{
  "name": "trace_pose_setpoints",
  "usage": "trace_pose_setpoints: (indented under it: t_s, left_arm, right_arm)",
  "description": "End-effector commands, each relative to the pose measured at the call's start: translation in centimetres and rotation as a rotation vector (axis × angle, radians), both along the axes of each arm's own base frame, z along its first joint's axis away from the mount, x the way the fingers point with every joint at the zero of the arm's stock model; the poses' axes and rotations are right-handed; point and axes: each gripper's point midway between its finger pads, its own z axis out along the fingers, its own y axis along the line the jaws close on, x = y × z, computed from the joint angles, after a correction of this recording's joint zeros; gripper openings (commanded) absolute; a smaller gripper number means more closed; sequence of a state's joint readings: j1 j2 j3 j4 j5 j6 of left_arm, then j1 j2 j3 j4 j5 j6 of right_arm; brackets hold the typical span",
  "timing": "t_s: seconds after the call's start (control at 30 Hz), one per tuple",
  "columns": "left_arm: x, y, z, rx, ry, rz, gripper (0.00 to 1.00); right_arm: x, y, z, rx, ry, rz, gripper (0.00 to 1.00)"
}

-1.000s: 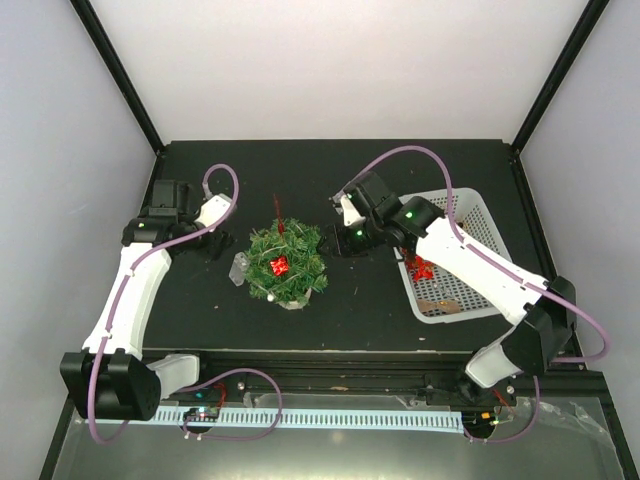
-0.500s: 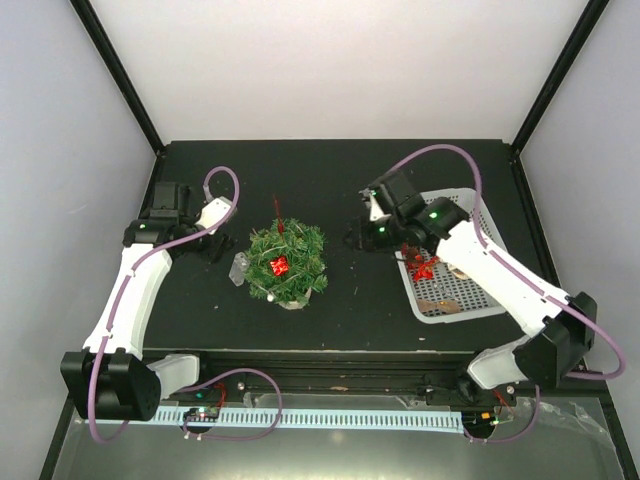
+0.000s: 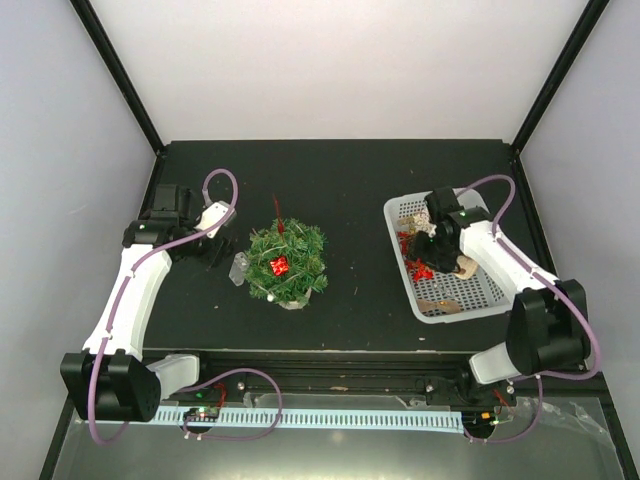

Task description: Decorate the small christmas tree

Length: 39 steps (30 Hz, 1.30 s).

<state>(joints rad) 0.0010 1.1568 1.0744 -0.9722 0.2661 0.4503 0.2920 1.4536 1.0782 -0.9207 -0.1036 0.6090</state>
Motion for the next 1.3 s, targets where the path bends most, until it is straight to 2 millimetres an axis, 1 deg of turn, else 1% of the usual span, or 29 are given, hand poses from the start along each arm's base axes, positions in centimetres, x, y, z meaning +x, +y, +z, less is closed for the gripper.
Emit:
trace_pose_setpoints:
  t_s: [0.0, 0.07, 0.2, 0.3, 0.47, 0.57, 0.63, 0.77, 0.83, 0.93, 1.17, 1.27]
  left_arm:
    - [-0.9, 0.0, 0.2, -0.013, 0.035, 0.019, 0.54]
    - [-1.0, 0.0, 0.1, -0.012, 0.040, 0.017, 0.54]
    - [-1.0, -0.2, -0.1, -0.019, 0.050, 0.021, 0.54]
    - [-1.0, -0.2, -0.2, -0.025, 0.055, 0.022, 0.54]
    - [-1.0, -0.3, -0.2, -0.026, 0.061, 0.020, 0.54]
    - [-1.1, -0.3, -0.2, -0.027, 0.061, 0.020, 0.53]
    - [-1.1, -0.3, -0.2, -0.026, 0.062, 0.020, 0.53]
    - [-1.2, -0.3, -0.4, -0.027, 0.065, 0.021, 0.53]
    - [-1.2, -0.3, -0.4, -0.027, 0.067, 0.021, 0.53]
    - [-1.2, -0.3, -0.5, -0.029, 0.068, 0.021, 0.53]
    - [-1.3, -0.4, -1.0, -0.032, 0.079, 0.018, 0.53]
    - [-1.3, -0.4, -1.0, -0.034, 0.079, 0.018, 0.53]
  right_arm:
    - [1.1, -2.4, -1.8, -0.010, -0.012, -0.107, 0.53]
    - [1.2, -2.7, -2.7, -0.013, 0.001, -0.119, 0.53]
    - [1.5, -2.5, -4.7, -0.001, 0.036, -0.122, 0.53]
    - [2.1, -2.4, -5.7, 0.013, 0.043, -0.137, 0.53]
    - [3.4, -2.5, -6.3, 0.011, 0.037, -0.140, 0.53]
    - [3.5, -2.9, -6.7, -0.005, 0.043, -0.142, 0.51]
    - [3.6, -3.3, -6.7, -0.011, 0.039, -0.147, 0.46]
    - [3.6, -4.0, -6.8, -0.014, 0.039, -0.159, 0.28]
    - [3.5, -4.4, -6.6, -0.010, 0.034, -0.166, 0.20]
    - [3.5, -4.9, -5.9, -0.011, 0.017, -0.177, 0.15]
    - [3.8, -6.1, -2.9, -0.011, -0.045, -0.212, 0.13]
    - [4.0, -7.0, -1.9, -0.031, -0.063, -0.229, 0.13]
